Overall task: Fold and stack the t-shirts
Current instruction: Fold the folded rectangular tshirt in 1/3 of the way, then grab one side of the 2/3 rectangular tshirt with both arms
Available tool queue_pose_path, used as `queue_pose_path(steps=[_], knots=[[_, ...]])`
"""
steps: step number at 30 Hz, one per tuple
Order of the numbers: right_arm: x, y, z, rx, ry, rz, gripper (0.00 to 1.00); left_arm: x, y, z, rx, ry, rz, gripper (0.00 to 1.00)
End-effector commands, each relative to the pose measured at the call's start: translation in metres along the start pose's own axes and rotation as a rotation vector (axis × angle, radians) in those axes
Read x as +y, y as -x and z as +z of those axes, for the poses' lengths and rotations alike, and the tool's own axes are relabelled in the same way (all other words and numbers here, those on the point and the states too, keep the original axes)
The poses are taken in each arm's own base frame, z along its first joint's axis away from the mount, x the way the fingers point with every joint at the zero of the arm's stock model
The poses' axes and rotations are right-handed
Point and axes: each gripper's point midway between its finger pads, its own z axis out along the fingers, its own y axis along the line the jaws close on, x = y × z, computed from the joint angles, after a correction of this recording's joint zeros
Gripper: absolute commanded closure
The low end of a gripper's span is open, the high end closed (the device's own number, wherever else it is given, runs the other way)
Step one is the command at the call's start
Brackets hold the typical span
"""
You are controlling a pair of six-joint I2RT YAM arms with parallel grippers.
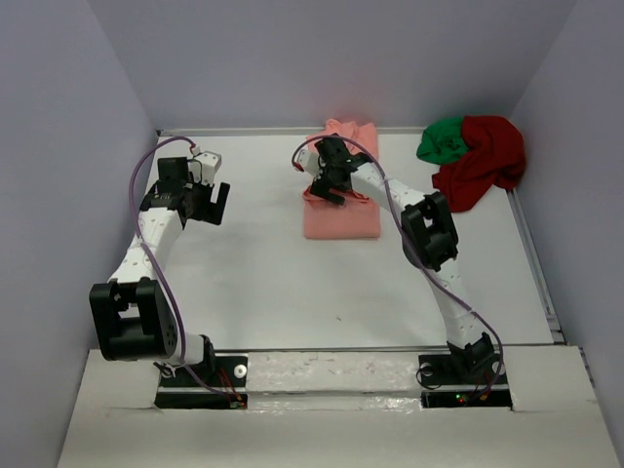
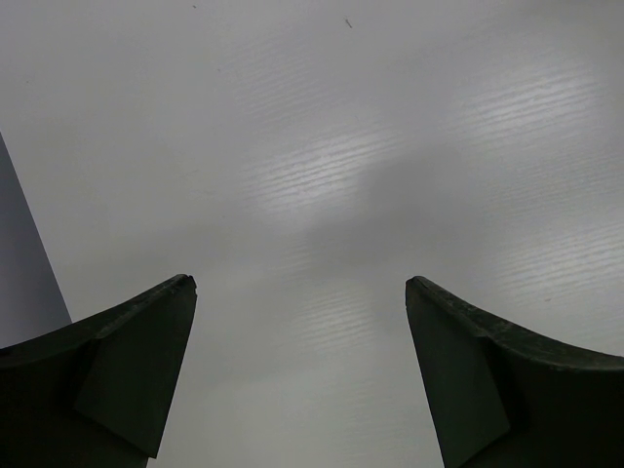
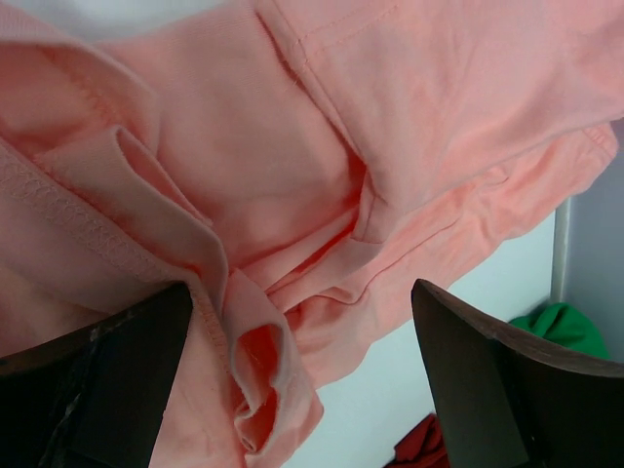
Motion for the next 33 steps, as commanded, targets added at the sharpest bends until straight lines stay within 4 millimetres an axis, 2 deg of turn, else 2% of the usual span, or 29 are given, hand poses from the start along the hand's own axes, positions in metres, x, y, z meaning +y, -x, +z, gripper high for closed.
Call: queue_pose_path(steps=[1, 6, 9, 14, 19, 21, 23, 24, 25, 26, 27, 28, 29, 30, 31, 32, 33], knots=[[-0.039, 0.026, -0.011, -0.057, -0.133, -0.020, 0.00, 0.001, 0.015, -0.013, -0.052, 0.003, 0.005, 0.01], [-0.066, 0.030, -0.015, -0.068, -0.235, -0.006, 0.00, 0.000, 0.014, -0.013, -0.051, 0.002, 0.005, 0.01], [-0.079, 0.034, -0.023, -0.073, -0.284, -0.002, 0.00, -0.001, 0.013, -0.013, -0.049, -0.002, 0.003, 0.01], [-0.109, 0.027, -0.037, -0.058, -0.385, -0.010, 0.00, -0.002, 0.014, -0.012, -0.050, -0.011, 0.000, 0.01], [-0.121, 0.023, -0.053, -0.063, -0.413, 0.008, 0.00, -0.003, 0.016, -0.013, -0.058, -0.020, -0.002, 0.01], [-0.132, 0.019, -0.067, -0.061, -0.441, 0.025, 0.00, -0.008, 0.016, -0.013, -0.062, -0.046, -0.004, 0.01], [-0.137, 0.012, -0.075, -0.055, -0.449, 0.042, 0.00, -0.024, 0.015, -0.011, -0.054, -0.140, 0.004, 0.01], [-0.142, 0.012, -0.089, -0.067, -0.462, 0.048, 0.00, -0.030, 0.017, -0.011, -0.054, -0.177, 0.009, 0.01], [-0.141, 0.009, -0.093, -0.060, -0.461, 0.048, 0.00, -0.040, 0.016, -0.008, -0.050, -0.234, 0.016, 0.01], [-0.131, 0.000, -0.089, -0.041, -0.437, 0.047, 0.00, -0.046, 0.014, -0.008, -0.034, -0.262, 0.019, 0.01], [-0.138, -0.005, -0.106, -0.048, -0.451, 0.065, 0.00, -0.050, 0.016, -0.008, -0.037, -0.279, 0.024, 0.01], [-0.135, -0.009, -0.111, -0.050, -0.443, 0.073, 0.00, -0.057, 0.014, -0.009, -0.029, -0.308, 0.038, 0.01], [-0.119, -0.018, -0.108, -0.043, -0.404, 0.096, 0.00, -0.062, 0.016, -0.009, -0.033, -0.320, 0.050, 0.01], [-0.112, -0.030, -0.112, -0.019, -0.366, 0.110, 0.00, -0.076, 0.017, -0.010, -0.034, -0.351, 0.076, 0.01], [-0.110, -0.033, -0.127, -0.029, -0.348, 0.138, 0.00, -0.085, 0.017, -0.011, -0.034, -0.380, 0.091, 0.01], [-0.095, -0.037, -0.129, -0.038, -0.295, 0.187, 0.00, -0.093, 0.015, -0.010, -0.021, -0.398, 0.105, 0.01], [-0.078, -0.049, -0.133, 0.001, -0.226, 0.192, 0.00, -0.110, 0.014, -0.010, -0.012, -0.435, 0.133, 0.01]])
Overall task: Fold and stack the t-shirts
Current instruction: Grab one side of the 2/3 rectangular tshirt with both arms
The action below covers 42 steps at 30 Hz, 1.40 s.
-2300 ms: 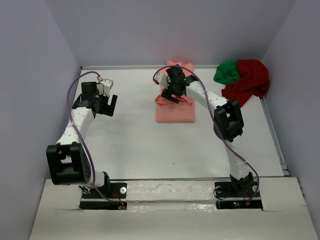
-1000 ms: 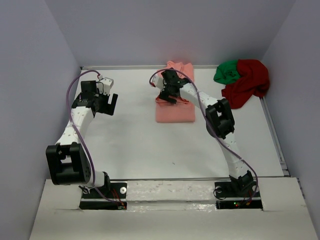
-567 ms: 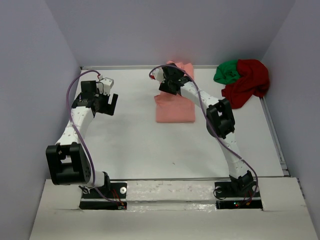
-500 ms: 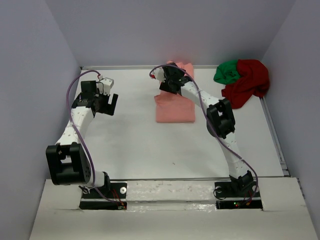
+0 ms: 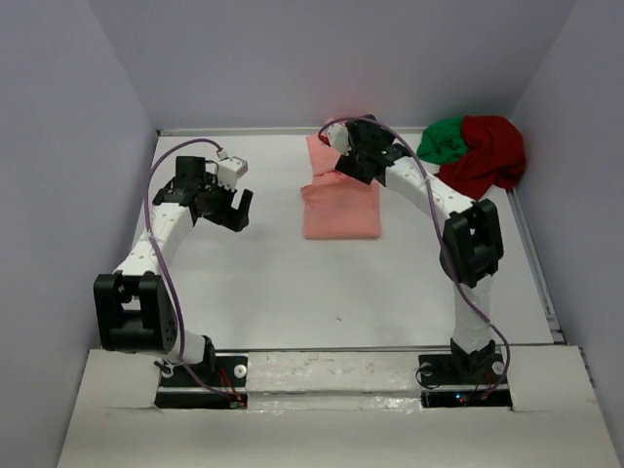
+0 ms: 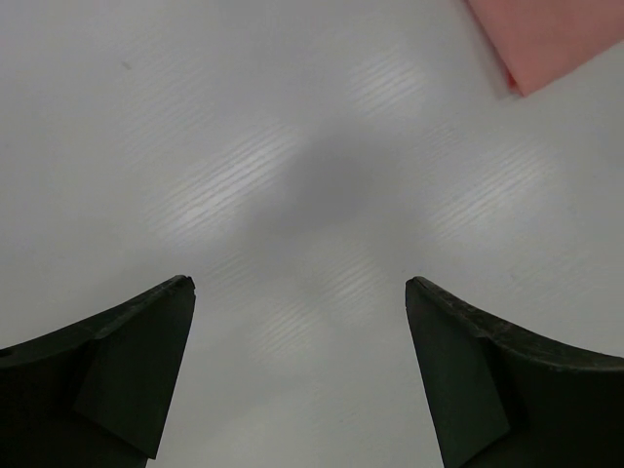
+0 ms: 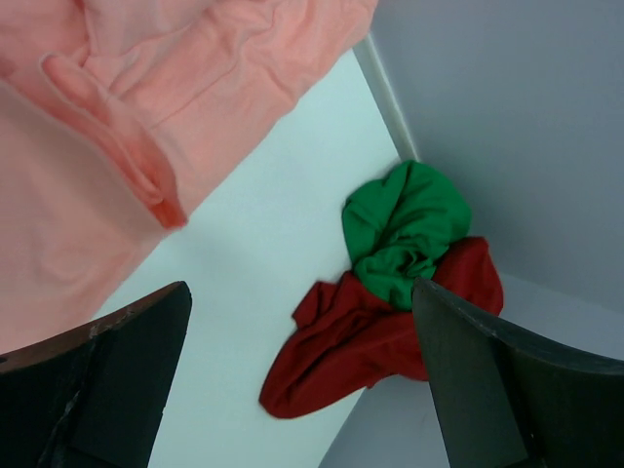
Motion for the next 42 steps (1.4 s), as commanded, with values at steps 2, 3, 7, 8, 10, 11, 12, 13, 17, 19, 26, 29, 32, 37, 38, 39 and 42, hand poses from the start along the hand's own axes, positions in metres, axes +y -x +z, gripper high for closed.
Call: queue_pose_path(steps=[2, 3, 7, 8, 10, 11, 12, 13, 17, 19, 26, 29, 32, 37, 38, 39, 42], knots=[[0.002, -0.028, -0.066, 0.017, 0.122, 0.181, 0.00, -0.060, 0.006, 0.012, 0.029, -0.194, 0.097, 0.01], [0.026, -0.044, -0.072, 0.055, 0.194, 0.198, 0.00, -0.072, 0.008, 0.017, 0.038, -0.222, 0.120, 0.01], [0.068, -0.073, -0.107, 0.091, 0.339, 0.284, 0.00, -0.100, 0.006, 0.032, 0.080, -0.329, 0.148, 0.03], [0.078, -0.079, -0.112, 0.105, 0.373, 0.302, 0.01, -0.112, 0.000, 0.041, 0.113, -0.362, 0.160, 0.04], [0.102, -0.093, -0.128, 0.137, 0.472, 0.352, 0.03, -0.122, -0.001, 0.048, 0.139, -0.384, 0.183, 0.06], [0.117, -0.091, -0.136, 0.127, 0.544, 0.381, 0.06, -0.130, -0.006, 0.054, 0.164, -0.397, 0.196, 0.06], [0.124, -0.095, -0.146, 0.129, 0.583, 0.388, 0.07, -0.134, -0.008, 0.058, 0.173, -0.405, 0.204, 0.06], [0.131, -0.095, -0.150, 0.123, 0.617, 0.400, 0.08, -0.137, -0.007, 0.060, 0.174, -0.409, 0.211, 0.07], [0.164, -0.110, -0.154, 0.159, 0.725, 0.420, 0.10, -0.147, -0.003, 0.071, 0.171, -0.419, 0.233, 0.12], [0.170, -0.115, -0.149, 0.179, 0.739, 0.429, 0.11, -0.149, 0.001, 0.077, 0.173, -0.430, 0.232, 0.21], [0.171, -0.116, -0.127, 0.180, 0.719, 0.431, 0.12, -0.163, 0.001, 0.101, 0.219, -0.452, 0.259, 0.34], [0.170, -0.109, -0.116, 0.175, 0.730, 0.441, 0.13, -0.164, 0.004, 0.111, 0.223, -0.447, 0.265, 0.38], [0.165, -0.103, -0.106, 0.160, 0.723, 0.450, 0.14, -0.165, 0.010, 0.118, 0.211, -0.443, 0.270, 0.40], [0.166, -0.098, -0.091, 0.163, 0.740, 0.451, 0.15, -0.166, 0.017, 0.126, 0.202, -0.420, 0.283, 0.40], [0.165, -0.094, -0.091, 0.151, 0.744, 0.452, 0.15, -0.166, 0.020, 0.127, 0.192, -0.414, 0.288, 0.40], [0.166, -0.094, -0.090, 0.155, 0.746, 0.452, 0.15, -0.167, 0.020, 0.128, 0.191, -0.411, 0.293, 0.41], [0.162, -0.094, -0.085, 0.151, 0.739, 0.454, 0.16, -0.169, 0.018, 0.129, 0.196, -0.417, 0.297, 0.42]])
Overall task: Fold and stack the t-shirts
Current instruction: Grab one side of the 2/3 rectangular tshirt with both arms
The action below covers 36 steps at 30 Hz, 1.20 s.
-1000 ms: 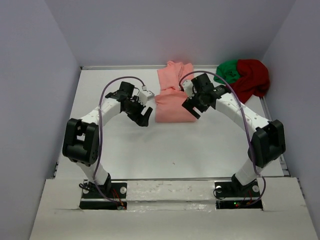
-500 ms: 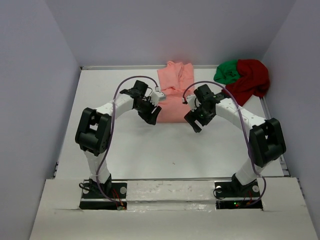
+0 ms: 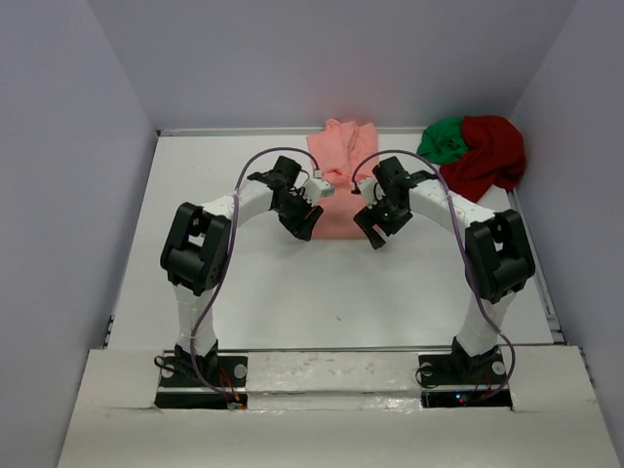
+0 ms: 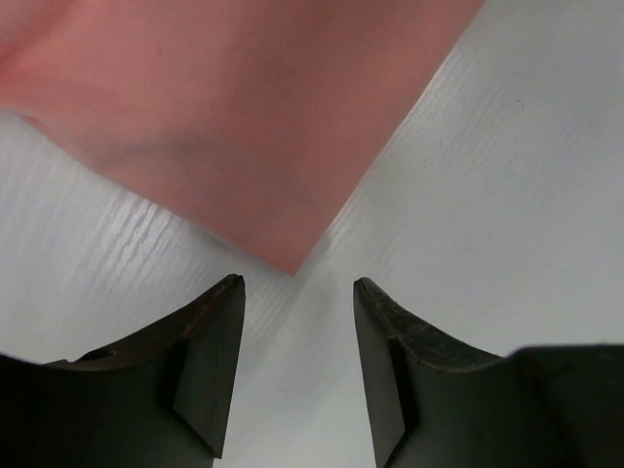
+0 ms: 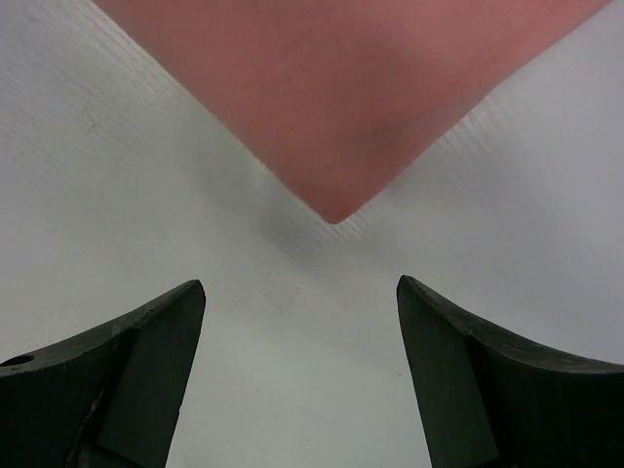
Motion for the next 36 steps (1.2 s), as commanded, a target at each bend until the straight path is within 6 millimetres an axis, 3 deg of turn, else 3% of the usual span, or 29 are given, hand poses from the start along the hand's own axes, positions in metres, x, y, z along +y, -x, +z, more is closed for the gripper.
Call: queue_pose_path(steps=[1, 7, 16, 26, 36], knots=[[-0.011, 0.026, -0.008, -0.084, -0.011, 0.000, 0.16, -0.001, 0.018, -0.004, -0.034, 0.016, 0.026, 0.44], [-0.024, 0.034, -0.009, -0.105, -0.028, 0.015, 0.17, -0.005, 0.016, 0.006, -0.005, 0.025, 0.055, 0.54], [-0.040, 0.037, -0.008, -0.114, -0.029, 0.054, 0.18, -0.004, 0.013, 0.016, 0.027, 0.044, 0.071, 0.58], [-0.040, 0.039, -0.004, -0.114, 0.001, 0.066, 0.18, 0.002, 0.030, 0.001, -0.030, 0.134, 0.096, 0.59], [-0.031, 0.047, -0.002, -0.124, 0.062, 0.076, 0.21, -0.004, 0.023, 0.015, 0.007, 0.132, 0.107, 0.62]])
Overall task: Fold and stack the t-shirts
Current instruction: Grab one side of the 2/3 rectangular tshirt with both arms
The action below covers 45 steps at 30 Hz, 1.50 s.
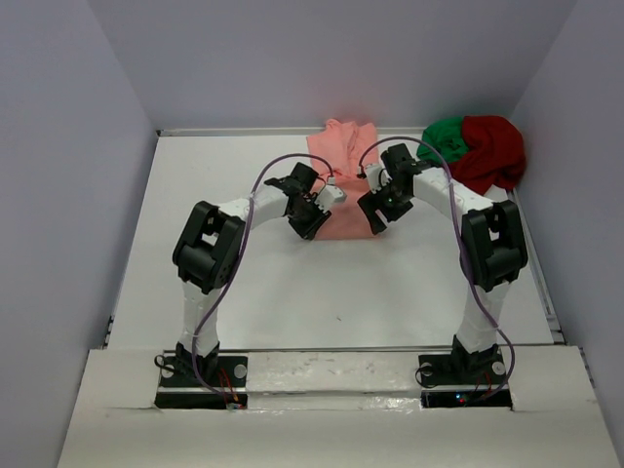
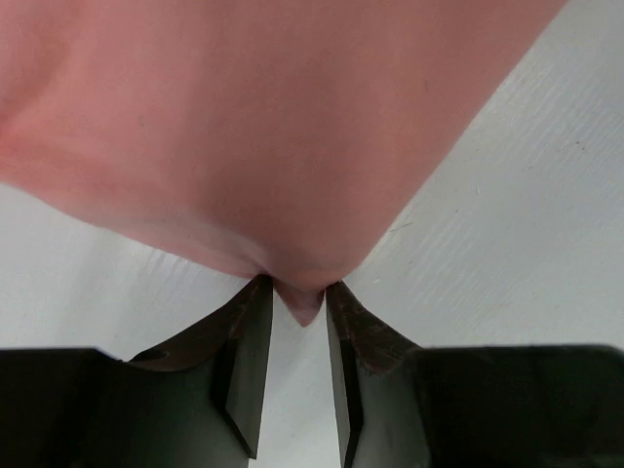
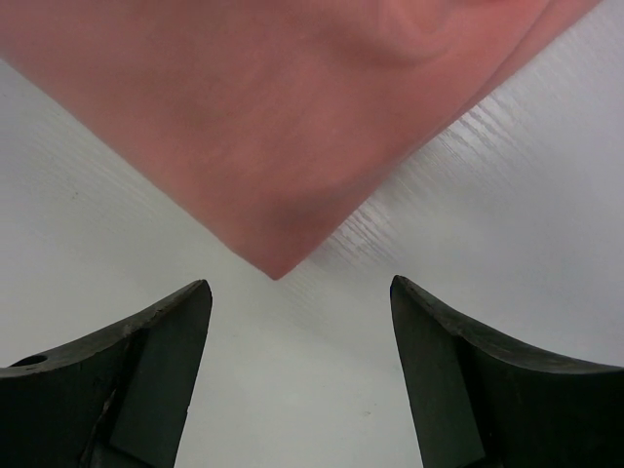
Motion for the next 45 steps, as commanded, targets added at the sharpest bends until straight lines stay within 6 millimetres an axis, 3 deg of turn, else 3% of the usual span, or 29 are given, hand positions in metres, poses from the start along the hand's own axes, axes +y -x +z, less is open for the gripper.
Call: queue_pose_path(steps=[1, 7, 8, 9, 20, 23, 38, 41, 43, 45], knots=[[0.002, 0.020, -0.007, -0.054, 0.034, 0.006, 0.21, -0.009, 0.017, -0.011, -0.037, 0.011, 0.031, 0.62], [0.006, 0.016, -0.005, -0.043, 0.055, 0.007, 0.22, -0.018, 0.017, -0.003, -0.018, -0.002, 0.049, 0.77], [0.007, 0.015, -0.004, -0.041, 0.061, 0.010, 0.22, -0.019, 0.016, -0.001, -0.013, -0.007, 0.049, 0.93], [0.008, 0.015, -0.004, -0.040, 0.067, 0.013, 0.23, -0.019, 0.017, -0.001, -0.011, -0.006, 0.049, 1.00], [0.020, -0.017, 0.004, 0.017, 0.097, 0.038, 0.36, -0.019, 0.014, -0.003, 0.000, 0.005, 0.048, 1.00], [0.014, -0.024, 0.008, 0.025, 0.093, 0.074, 0.39, -0.019, 0.015, -0.005, -0.004, 0.008, 0.046, 1.00], [-0.004, 0.001, 0.023, 0.002, 0.084, 0.075, 0.45, -0.020, 0.020, -0.015, -0.028, 0.015, 0.056, 1.00], [-0.003, 0.004, 0.027, 0.005, 0.103, 0.079, 0.55, -0.021, 0.020, -0.015, -0.030, 0.014, 0.059, 1.00], [-0.004, 0.006, 0.029, 0.006, 0.104, 0.078, 0.71, -0.020, 0.019, -0.014, -0.027, 0.014, 0.060, 1.00], [-0.004, 0.005, 0.031, 0.012, 0.108, 0.079, 0.79, -0.020, 0.019, -0.014, -0.027, 0.015, 0.060, 1.00]])
